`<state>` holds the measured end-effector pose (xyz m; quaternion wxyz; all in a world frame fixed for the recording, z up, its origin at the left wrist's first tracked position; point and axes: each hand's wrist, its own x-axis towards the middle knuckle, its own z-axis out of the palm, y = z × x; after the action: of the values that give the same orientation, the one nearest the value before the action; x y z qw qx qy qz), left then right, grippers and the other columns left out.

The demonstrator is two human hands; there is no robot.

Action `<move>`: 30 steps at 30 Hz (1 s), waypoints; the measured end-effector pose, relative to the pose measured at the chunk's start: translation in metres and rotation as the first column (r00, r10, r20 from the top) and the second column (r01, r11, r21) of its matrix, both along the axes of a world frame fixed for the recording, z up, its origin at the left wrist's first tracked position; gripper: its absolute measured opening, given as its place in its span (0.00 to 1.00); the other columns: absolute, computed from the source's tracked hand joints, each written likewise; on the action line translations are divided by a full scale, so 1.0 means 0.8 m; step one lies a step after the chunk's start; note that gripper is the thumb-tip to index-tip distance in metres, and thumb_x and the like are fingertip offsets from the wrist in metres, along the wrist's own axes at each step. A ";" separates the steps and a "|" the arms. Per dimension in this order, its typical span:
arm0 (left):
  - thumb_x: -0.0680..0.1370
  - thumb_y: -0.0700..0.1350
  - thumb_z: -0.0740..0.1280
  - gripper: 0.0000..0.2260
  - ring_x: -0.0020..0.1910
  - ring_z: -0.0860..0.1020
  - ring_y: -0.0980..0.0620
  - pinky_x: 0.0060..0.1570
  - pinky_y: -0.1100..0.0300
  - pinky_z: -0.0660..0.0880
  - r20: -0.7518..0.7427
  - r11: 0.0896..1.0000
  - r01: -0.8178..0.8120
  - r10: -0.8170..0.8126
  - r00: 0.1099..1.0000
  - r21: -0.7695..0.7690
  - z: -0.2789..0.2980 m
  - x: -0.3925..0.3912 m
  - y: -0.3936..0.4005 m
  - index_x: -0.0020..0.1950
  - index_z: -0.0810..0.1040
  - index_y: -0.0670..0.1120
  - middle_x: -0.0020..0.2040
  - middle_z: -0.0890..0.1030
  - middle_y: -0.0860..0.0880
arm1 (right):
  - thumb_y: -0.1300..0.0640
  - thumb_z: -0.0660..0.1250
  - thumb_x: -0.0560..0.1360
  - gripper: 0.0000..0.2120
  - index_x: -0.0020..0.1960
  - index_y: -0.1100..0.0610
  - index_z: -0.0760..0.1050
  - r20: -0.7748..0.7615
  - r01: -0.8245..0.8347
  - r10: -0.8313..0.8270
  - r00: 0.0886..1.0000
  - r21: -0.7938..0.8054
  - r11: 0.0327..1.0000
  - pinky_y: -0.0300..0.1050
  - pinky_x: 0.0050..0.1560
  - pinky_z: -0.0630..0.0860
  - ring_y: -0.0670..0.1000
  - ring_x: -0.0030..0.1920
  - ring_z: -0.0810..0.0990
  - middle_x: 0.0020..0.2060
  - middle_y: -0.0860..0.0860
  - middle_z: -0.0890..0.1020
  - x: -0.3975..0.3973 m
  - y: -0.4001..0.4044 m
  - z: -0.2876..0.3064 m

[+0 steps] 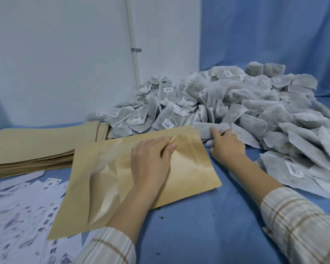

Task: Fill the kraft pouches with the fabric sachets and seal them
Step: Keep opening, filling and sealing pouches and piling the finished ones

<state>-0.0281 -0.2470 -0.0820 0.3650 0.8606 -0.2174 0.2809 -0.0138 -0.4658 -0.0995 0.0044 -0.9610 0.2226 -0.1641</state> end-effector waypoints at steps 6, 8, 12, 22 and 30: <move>0.78 0.51 0.64 0.10 0.51 0.76 0.50 0.56 0.57 0.66 -0.004 0.996 -0.088 0.088 0.996 -0.009 -0.004 0.010 0.009 0.55 0.82 0.51 0.49 0.83 0.53 | 0.60 0.56 0.78 0.18 0.66 0.60 0.71 0.402 -0.120 0.148 0.904 -0.092 0.988 0.51 0.49 0.68 0.61 0.53 0.73 0.51 0.61 0.78 -0.009 0.005 -0.007; 0.78 0.51 0.64 0.10 0.49 0.76 0.49 0.54 0.56 0.67 0.007 0.994 -0.105 0.105 0.994 0.003 -0.006 0.012 0.010 0.54 0.82 0.51 0.47 0.83 0.52 | 0.61 0.57 0.78 0.18 0.66 0.60 0.71 0.581 -0.202 0.177 0.795 -0.021 0.979 0.51 0.46 0.68 0.60 0.50 0.75 0.47 0.60 0.79 -0.013 0.012 0.002; 0.78 0.50 0.65 0.10 0.50 0.77 0.48 0.54 0.55 0.67 0.002 0.992 -0.121 0.121 0.993 -0.025 -0.004 0.014 0.013 0.54 0.83 0.50 0.48 0.83 0.51 | 0.57 0.55 0.77 0.15 0.62 0.53 0.71 0.732 -0.365 -0.136 0.668 0.481 0.797 0.44 0.45 0.68 0.51 0.46 0.75 0.44 0.49 0.77 -0.018 0.019 0.016; 0.77 0.49 0.66 0.09 0.49 0.77 0.47 0.54 0.55 0.67 0.012 0.995 -0.084 0.085 0.996 -0.060 -0.003 0.010 0.014 0.52 0.84 0.49 0.47 0.84 0.52 | 0.61 0.64 0.76 0.06 0.50 0.58 0.78 0.459 -0.448 -0.025 0.888 0.876 0.179 0.36 0.24 0.72 0.45 0.27 0.77 0.37 0.53 0.80 -0.016 0.065 0.013; 0.76 0.47 0.68 0.07 0.50 0.77 0.47 0.56 0.51 0.67 0.052 0.993 -0.033 0.039 0.998 -0.111 -0.005 0.010 0.020 0.50 0.84 0.49 0.47 0.83 0.52 | 0.59 0.62 0.78 0.11 0.58 0.57 0.77 0.407 -0.387 0.342 0.847 0.913 -0.127 0.54 0.61 0.70 0.60 0.62 0.74 0.62 0.65 0.74 -0.025 0.070 0.011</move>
<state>-0.0199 -0.2312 -0.0859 0.4007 0.8352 -0.1956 0.3219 -0.0340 -0.4098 -0.0909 0.7225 -0.6906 -0.0037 0.0327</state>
